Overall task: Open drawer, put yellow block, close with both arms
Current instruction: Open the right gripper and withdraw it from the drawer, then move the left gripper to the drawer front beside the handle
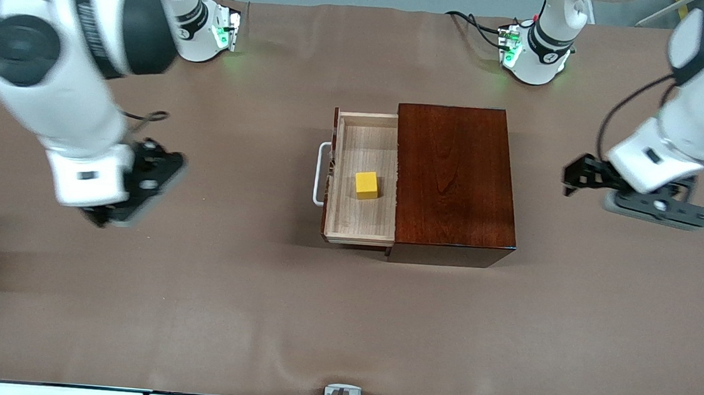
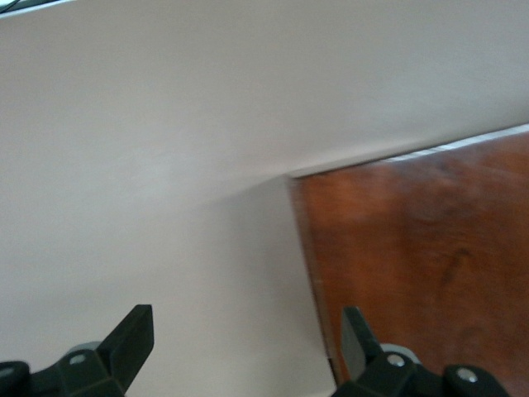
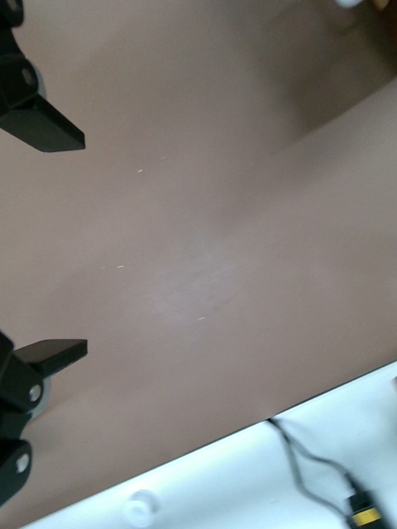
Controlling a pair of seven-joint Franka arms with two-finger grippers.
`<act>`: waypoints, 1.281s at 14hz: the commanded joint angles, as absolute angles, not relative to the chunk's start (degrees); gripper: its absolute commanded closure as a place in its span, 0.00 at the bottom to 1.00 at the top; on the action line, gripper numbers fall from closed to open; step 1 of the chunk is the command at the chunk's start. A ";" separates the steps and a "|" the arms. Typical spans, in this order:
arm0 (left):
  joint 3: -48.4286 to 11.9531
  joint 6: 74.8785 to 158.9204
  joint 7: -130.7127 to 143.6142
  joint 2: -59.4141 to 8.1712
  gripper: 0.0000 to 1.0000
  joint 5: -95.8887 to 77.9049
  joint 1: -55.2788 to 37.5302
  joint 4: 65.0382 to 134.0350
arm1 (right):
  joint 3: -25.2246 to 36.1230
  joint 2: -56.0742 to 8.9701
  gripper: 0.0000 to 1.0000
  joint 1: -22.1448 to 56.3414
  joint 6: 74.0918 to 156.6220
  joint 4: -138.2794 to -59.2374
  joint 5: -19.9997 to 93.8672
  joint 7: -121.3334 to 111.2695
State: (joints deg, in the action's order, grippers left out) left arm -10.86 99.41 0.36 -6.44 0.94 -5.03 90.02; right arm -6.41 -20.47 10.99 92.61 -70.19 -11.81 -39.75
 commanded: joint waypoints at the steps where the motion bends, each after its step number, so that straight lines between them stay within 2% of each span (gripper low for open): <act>1: -18.08 99.32 1.05 -5.89 0.00 0.09 -5.10 90.17 | -7.38 -13.03 0.00 6.96 92.81 -78.56 -10.55 -38.94; 4: -28.18 100.28 2.37 -7.98 0.00 1.14 -6.93 89.91 | -7.21 -9.59 0.00 0.73 92.72 -81.12 -7.75 -38.67; 6: -30.93 103.86 1.85 -11.31 0.00 2.10 -11.66 89.74 | -7.12 -7.40 0.00 -2.89 92.64 -82.78 -5.20 -35.26; 8: -30.94 107.13 0.97 -16.84 0.00 8.05 -19.56 87.03 | -4.41 -4.23 0.00 -2.55 92.64 -85.42 -4.75 -30.26; 12: -30.50 107.58 -9.63 -32.75 0.00 17.66 -30.22 72.98 | -1.41 -1.23 0.00 -1.94 89.57 -87.80 -0.62 -18.49; 18: -30.32 120.48 -23.29 -41.56 0.00 17.49 -31.29 71.63 | 1.04 0.87 0.00 -2.02 86.84 -90.34 4.11 -1.51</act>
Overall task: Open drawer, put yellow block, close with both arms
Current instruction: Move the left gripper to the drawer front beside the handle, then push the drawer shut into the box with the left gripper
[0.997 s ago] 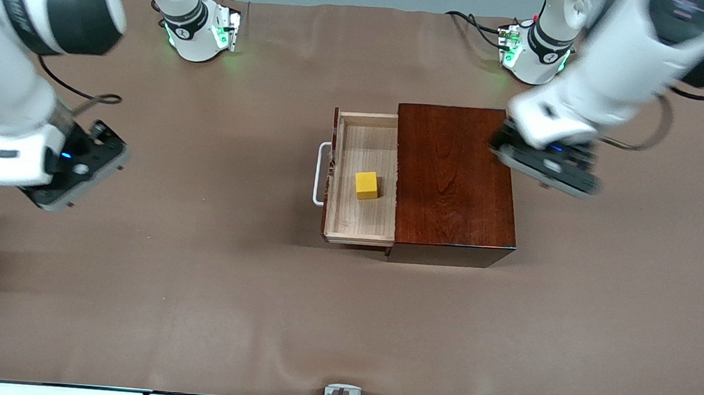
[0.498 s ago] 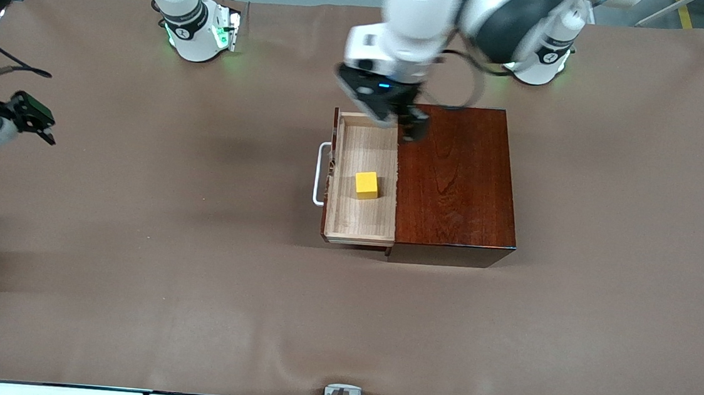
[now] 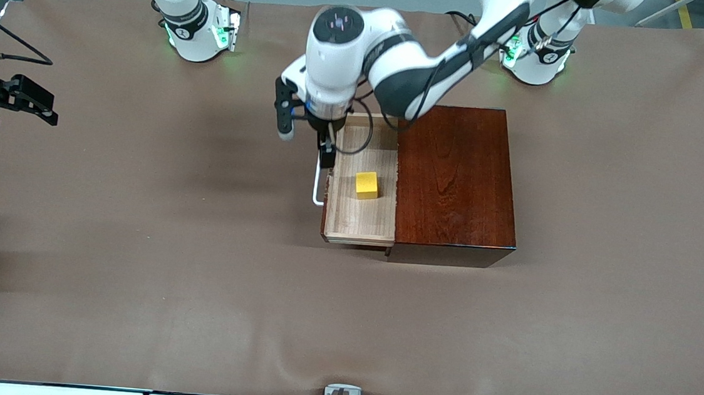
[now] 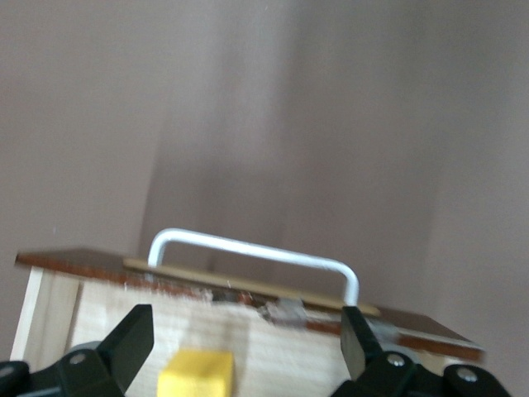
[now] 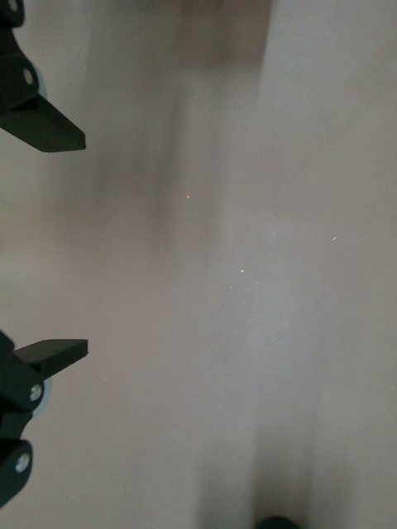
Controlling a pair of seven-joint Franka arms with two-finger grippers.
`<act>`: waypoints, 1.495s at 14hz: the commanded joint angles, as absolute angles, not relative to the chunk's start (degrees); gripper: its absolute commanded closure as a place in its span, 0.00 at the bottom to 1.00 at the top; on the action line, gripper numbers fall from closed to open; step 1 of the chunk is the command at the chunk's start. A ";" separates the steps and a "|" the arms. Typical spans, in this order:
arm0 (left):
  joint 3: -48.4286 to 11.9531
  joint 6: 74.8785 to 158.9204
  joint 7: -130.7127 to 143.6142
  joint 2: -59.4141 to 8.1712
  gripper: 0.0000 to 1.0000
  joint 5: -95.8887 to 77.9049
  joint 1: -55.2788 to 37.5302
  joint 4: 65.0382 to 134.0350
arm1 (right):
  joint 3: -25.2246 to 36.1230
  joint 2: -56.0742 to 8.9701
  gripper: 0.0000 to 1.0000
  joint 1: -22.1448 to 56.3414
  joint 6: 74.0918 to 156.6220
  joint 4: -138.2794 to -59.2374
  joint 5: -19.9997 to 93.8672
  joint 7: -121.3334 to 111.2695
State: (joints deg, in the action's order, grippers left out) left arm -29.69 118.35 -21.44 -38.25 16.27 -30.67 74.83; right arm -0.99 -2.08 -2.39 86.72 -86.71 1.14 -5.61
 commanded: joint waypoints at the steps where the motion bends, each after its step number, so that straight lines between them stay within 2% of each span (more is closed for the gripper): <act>1: -30.24 122.24 -24.25 -42.62 0.00 17.58 -32.25 71.63 | 2.27 1.84 0.00 -1.93 86.92 -92.27 5.78 -0.28; 5: -29.89 123.49 -29.52 -44.82 0.00 17.58 -32.08 71.80 | 3.16 3.34 0.00 -0.97 86.75 -95.19 7.30 9.11; 11: -27.60 122.26 -34.89 -45.70 0.00 17.93 -32.43 72.60 | 3.16 3.25 0.00 -0.97 85.17 -94.92 3.35 5.90; 21: -23.65 106.89 -34.72 -44.04 0.00 21.70 -33.66 72.25 | 2.99 3.16 0.00 -0.88 83.94 -94.75 3.78 5.01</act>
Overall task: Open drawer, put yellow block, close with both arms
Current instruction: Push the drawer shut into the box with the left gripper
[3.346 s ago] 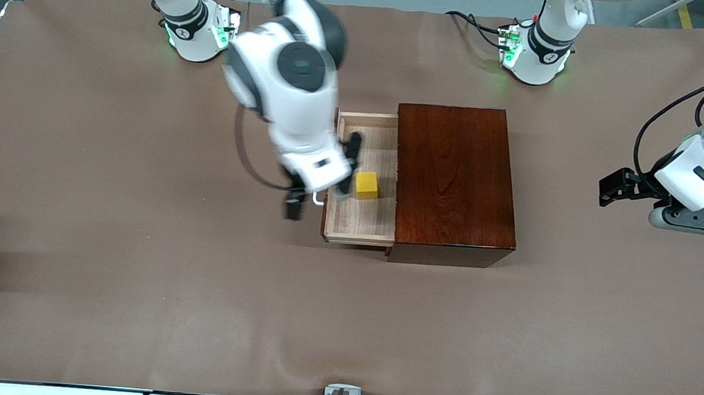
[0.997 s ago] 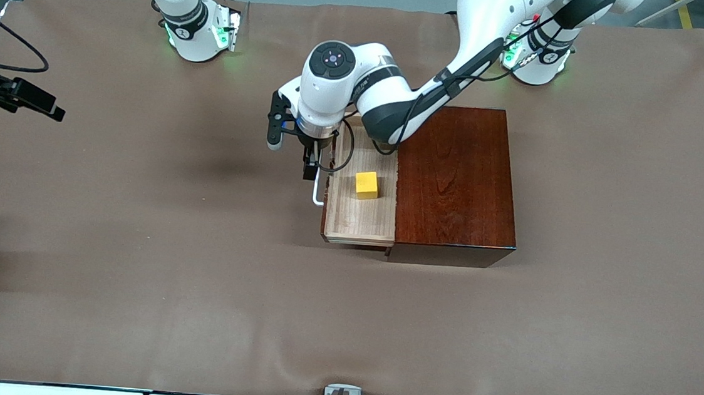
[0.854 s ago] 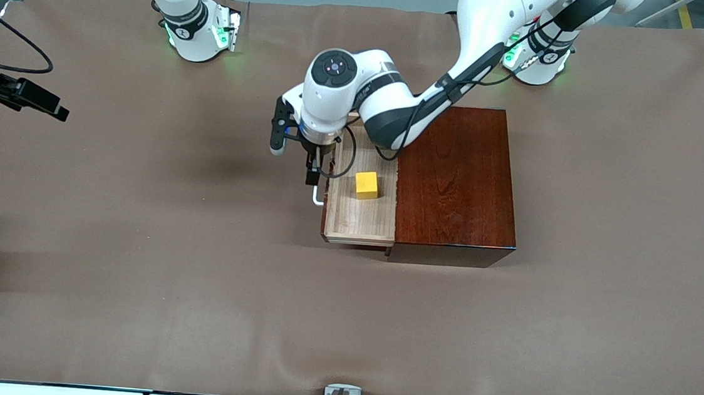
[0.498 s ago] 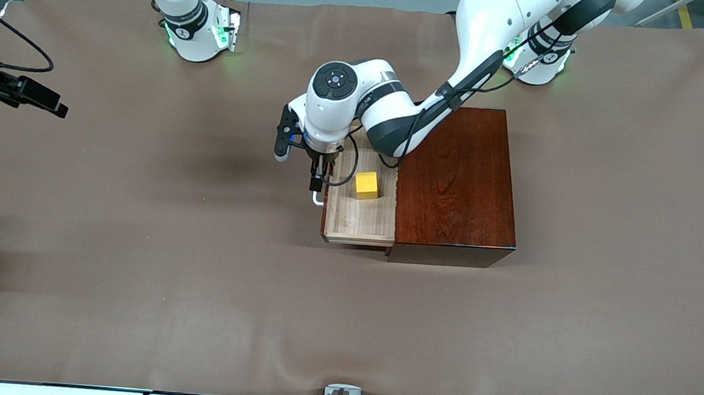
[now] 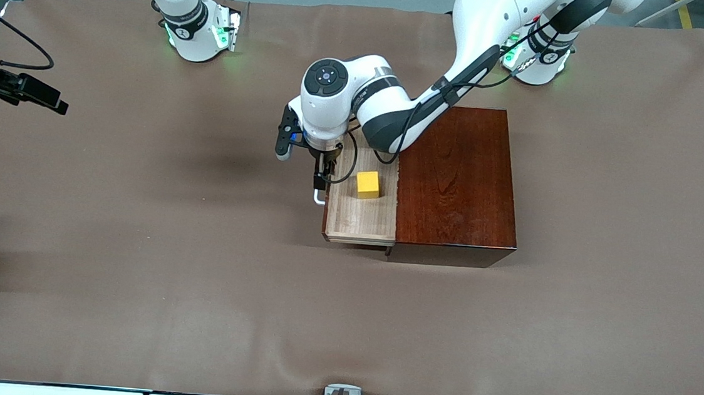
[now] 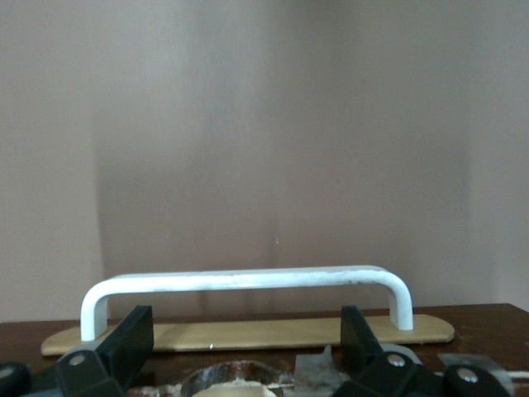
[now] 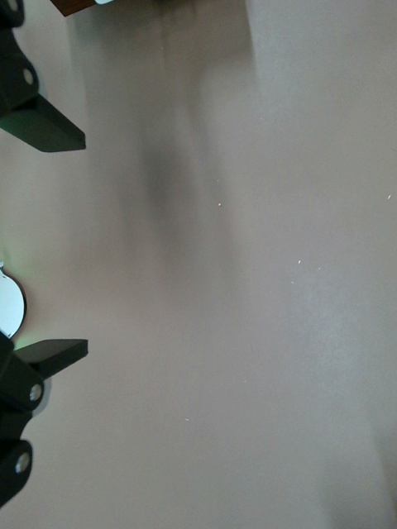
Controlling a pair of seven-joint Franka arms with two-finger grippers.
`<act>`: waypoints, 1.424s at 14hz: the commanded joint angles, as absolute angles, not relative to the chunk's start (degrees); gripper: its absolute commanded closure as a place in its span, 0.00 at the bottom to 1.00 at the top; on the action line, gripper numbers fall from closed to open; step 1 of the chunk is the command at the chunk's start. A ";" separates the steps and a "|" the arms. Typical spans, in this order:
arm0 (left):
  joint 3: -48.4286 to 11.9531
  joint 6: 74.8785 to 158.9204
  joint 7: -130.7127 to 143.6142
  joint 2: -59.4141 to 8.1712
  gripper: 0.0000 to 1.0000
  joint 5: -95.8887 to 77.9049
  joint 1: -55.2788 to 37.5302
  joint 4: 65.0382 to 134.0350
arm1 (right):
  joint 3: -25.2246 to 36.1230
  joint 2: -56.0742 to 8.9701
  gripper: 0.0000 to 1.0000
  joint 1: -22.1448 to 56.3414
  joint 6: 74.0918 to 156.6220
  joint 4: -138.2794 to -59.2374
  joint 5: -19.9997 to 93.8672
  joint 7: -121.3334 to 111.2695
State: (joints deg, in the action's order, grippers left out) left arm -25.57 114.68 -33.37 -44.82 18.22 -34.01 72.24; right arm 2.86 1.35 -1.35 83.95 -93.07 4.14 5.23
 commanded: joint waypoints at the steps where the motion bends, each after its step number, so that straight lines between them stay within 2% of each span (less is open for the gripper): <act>1: -23.47 104.87 -34.72 -43.86 0.00 23.01 -33.58 72.16 | 2.99 3.25 0.00 -0.97 83.94 -94.75 3.78 4.92; 11: -22.24 89.75 -34.98 -43.42 0.00 32.70 -32.52 72.16 | 2.90 3.08 0.00 -0.88 84.02 -94.75 3.78 4.75; 14: -21.09 89.21 -35.24 -42.98 0.00 32.35 -32.43 72.16 | 2.90 3.08 0.00 -0.79 84.02 -94.66 3.78 4.75; 20: -22.76 92.20 -32.78 -41.23 0.00 31.82 -33.75 70.58 | 2.90 2.99 0.00 -0.88 84.02 -94.75 3.78 4.75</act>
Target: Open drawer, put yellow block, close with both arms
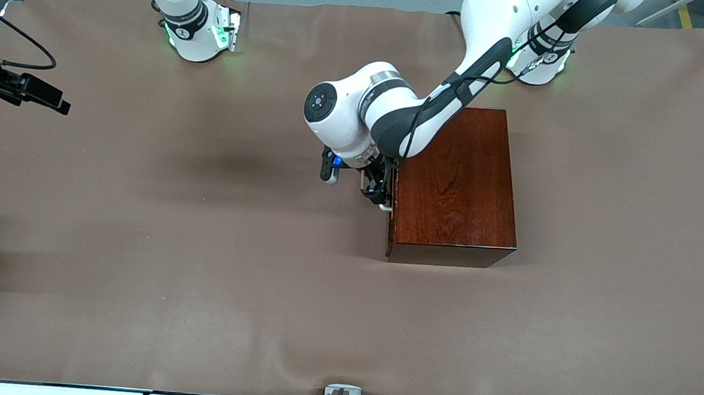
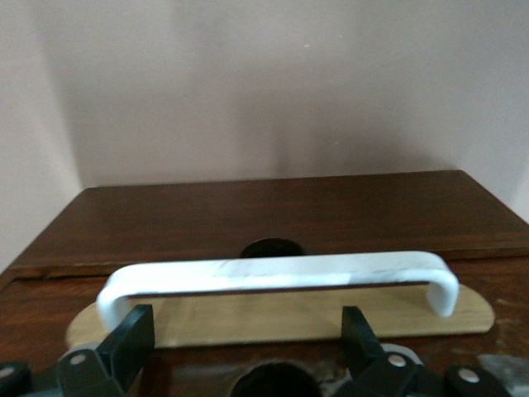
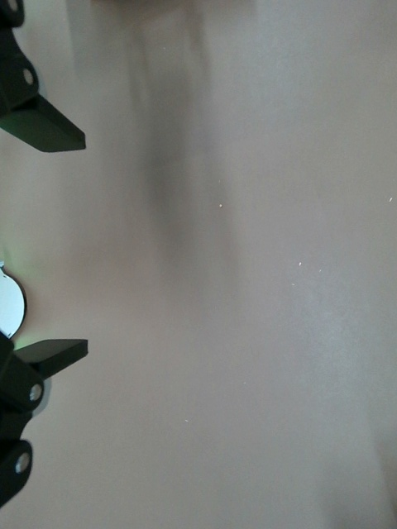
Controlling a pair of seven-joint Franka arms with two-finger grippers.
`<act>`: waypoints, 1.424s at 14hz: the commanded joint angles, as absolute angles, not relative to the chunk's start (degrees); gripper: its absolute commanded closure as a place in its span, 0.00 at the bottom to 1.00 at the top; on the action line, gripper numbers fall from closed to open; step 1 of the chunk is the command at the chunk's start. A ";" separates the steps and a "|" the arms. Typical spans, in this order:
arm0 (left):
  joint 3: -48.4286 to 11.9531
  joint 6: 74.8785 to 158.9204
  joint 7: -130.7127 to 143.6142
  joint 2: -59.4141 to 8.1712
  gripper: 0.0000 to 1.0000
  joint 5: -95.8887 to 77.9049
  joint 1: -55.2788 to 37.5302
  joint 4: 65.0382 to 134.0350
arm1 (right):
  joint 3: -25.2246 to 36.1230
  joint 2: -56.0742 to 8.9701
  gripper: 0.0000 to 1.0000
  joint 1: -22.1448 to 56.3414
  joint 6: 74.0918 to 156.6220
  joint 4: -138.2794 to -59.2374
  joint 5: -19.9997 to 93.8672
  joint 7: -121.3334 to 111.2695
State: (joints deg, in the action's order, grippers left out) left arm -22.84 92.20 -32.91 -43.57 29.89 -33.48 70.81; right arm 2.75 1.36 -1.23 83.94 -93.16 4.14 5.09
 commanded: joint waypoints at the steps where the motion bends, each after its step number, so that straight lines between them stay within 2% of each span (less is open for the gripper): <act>1: -22.94 92.28 -32.70 -39.92 0.00 31.82 -33.66 70.23 | 2.90 2.99 0.00 -0.88 84.02 -94.75 3.78 4.75; 5: -22.59 94.65 -30.08 -32.72 0.00 26.48 -31.83 69.26 | 2.73 3.08 0.00 -0.70 84.02 -94.66 3.78 4.75; 10: -22.15 92.47 -13.04 -22.43 0.00 18.91 -20.95 69.79 | 2.72 2.99 0.00 0.87 84.55 -94.31 3.78 4.83; 12: -22.24 89.23 -5.75 -20.31 0.00 16.62 -14.54 69.79 | 2.64 2.81 0.00 1.05 84.81 -93.96 3.78 4.83; 16: -22.32 88.07 -3.43 -16.79 0.00 11.54 -2.40 70.58 | 2.72 2.81 0.00 2.02 84.64 -93.52 3.78 4.66; 20: -22.24 87.98 -1.50 -15.12 0.00 7.38 3.51 70.58 | 2.99 3.16 0.00 1.50 84.38 -93.51 3.34 4.57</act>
State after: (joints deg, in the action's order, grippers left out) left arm -21.93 88.23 -4.05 -17.76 8.67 2.37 68.39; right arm 2.75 1.46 1.73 84.77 -92.85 4.12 4.96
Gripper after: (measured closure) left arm 0.000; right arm 0.000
